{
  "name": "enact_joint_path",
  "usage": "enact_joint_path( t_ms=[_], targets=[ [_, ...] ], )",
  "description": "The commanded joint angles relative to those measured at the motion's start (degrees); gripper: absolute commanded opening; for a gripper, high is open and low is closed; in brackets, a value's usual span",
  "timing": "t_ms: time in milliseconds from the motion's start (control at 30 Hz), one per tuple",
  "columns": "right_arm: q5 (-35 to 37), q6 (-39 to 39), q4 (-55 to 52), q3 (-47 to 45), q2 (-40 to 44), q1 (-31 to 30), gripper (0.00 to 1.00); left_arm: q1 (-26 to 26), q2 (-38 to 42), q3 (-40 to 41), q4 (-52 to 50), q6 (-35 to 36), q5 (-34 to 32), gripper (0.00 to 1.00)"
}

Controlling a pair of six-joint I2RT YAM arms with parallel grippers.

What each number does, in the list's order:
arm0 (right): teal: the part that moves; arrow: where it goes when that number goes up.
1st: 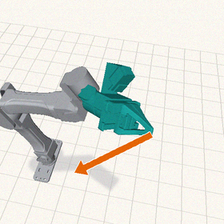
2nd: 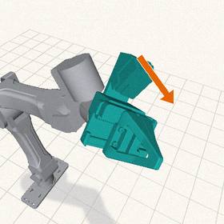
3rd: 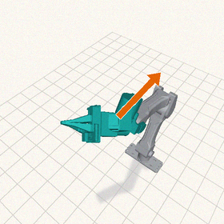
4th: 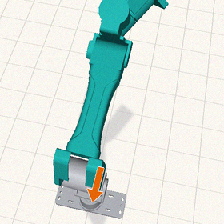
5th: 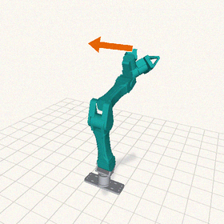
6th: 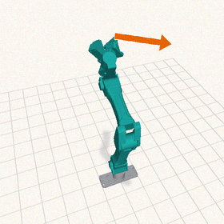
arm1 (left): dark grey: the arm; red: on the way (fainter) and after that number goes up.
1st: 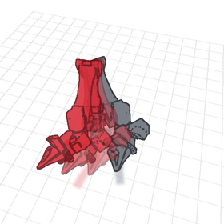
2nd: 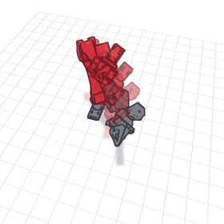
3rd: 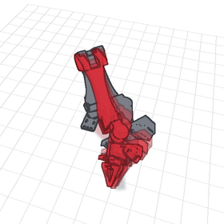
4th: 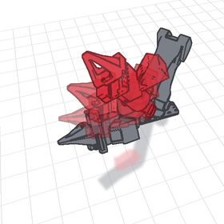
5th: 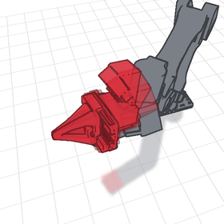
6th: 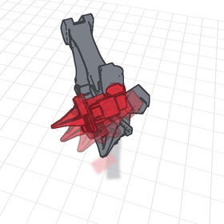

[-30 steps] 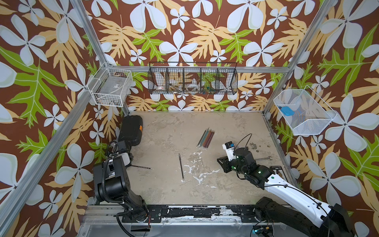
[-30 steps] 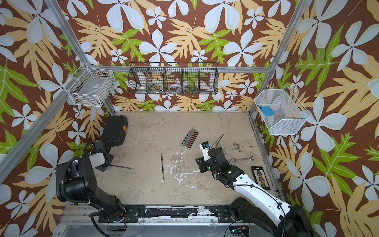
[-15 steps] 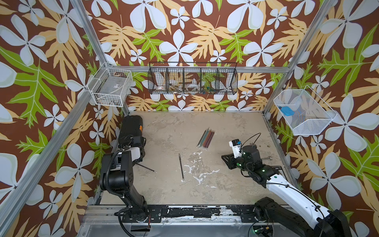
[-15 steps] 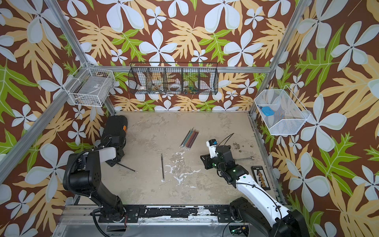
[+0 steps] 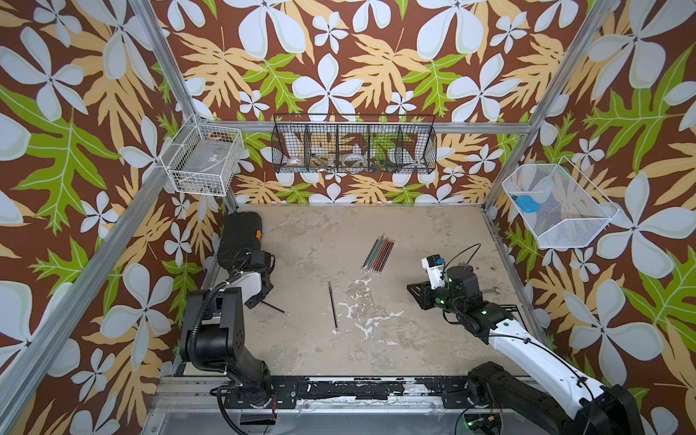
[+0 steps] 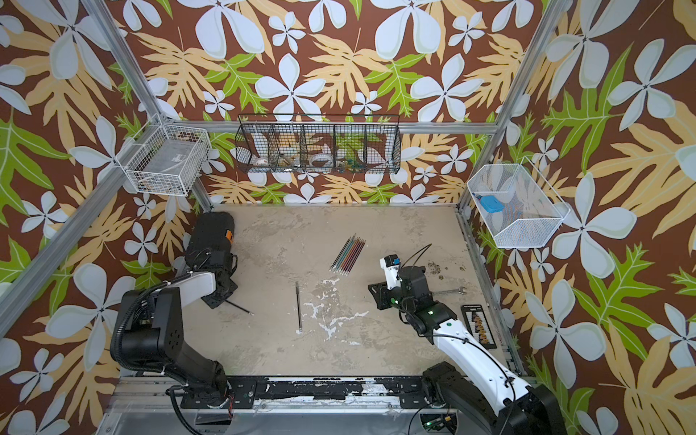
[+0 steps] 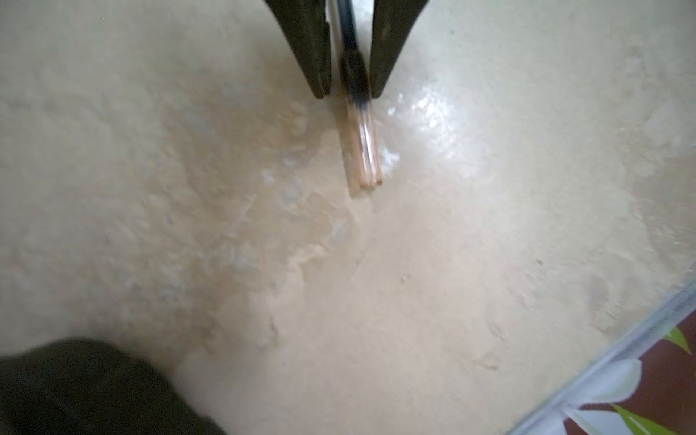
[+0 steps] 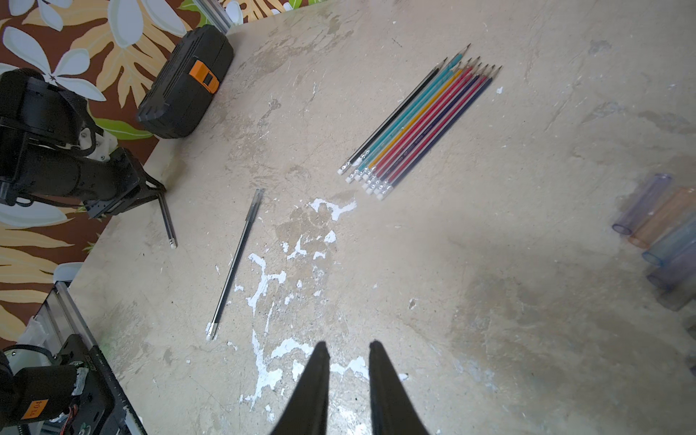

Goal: Remove the protective cover of the pencils
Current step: Move the pencil to the center of the board, then pick up the pencil from the center of the board.

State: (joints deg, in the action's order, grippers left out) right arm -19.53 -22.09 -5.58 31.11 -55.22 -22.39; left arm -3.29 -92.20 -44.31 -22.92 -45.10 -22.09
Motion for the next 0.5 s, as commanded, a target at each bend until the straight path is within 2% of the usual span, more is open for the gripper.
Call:
enact_joint_path(
  t_ms=[0, 267, 300, 467],
  targets=[
    [-0.42, 0.16, 1.28, -0.07, 0.14, 0.08, 0.23, 1.68, -0.69, -0.14, -10.02, 0.45, 10.08, 0.23],
    [-0.34, 0.13, 0.86, -0.08, 1.14, 0.38, 0.22, 5.76, -0.29, -2.32, -10.04, 0.45, 10.18, 0.23],
    [-0.33, 0.11, 0.84, -0.07, 1.17, 0.43, 0.23, 6.06, -0.01, -2.73, -0.43, 8.52, 30.28, 0.00],
    [0.02, 0.05, 0.59, -0.20, 1.21, 0.61, 0.23, 6.36, 2.12, -2.83, -0.48, 10.64, 31.34, 0.00]
  ],
)
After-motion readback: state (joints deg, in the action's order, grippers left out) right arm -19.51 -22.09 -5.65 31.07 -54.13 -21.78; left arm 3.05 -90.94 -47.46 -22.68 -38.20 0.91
